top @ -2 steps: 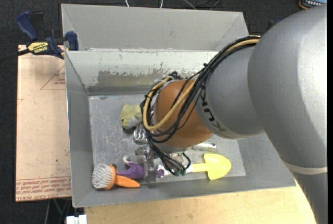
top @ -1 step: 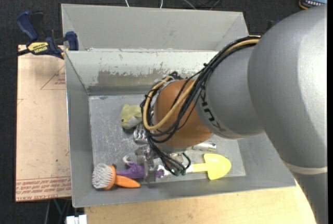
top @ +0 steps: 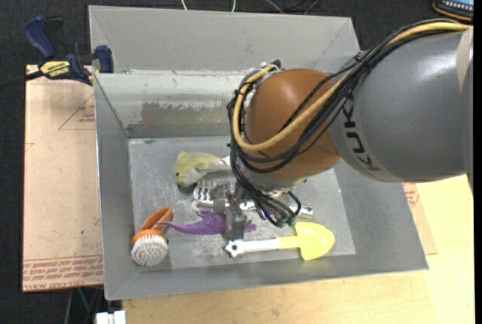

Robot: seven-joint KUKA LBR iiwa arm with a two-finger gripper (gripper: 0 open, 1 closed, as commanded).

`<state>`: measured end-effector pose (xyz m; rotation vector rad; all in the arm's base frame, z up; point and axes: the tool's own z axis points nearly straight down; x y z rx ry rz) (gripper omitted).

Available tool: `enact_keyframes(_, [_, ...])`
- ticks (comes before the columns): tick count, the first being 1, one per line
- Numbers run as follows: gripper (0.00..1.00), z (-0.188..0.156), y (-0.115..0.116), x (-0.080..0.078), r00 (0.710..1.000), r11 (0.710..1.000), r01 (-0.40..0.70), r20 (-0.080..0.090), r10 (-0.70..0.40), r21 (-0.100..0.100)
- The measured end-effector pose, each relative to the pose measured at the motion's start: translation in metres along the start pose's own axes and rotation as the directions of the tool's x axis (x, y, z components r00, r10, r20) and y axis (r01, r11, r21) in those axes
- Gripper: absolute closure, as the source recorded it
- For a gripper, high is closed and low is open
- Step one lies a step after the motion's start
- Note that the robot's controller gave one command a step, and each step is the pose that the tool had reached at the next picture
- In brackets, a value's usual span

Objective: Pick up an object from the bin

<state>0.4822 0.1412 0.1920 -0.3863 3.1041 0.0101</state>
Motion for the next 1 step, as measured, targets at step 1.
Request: enact_keyframes(1, [1.0, -0.0901, -0.0027, -0.0071, 1.0, 1.0, 0.005, -0.019, -0.005, 0.0])
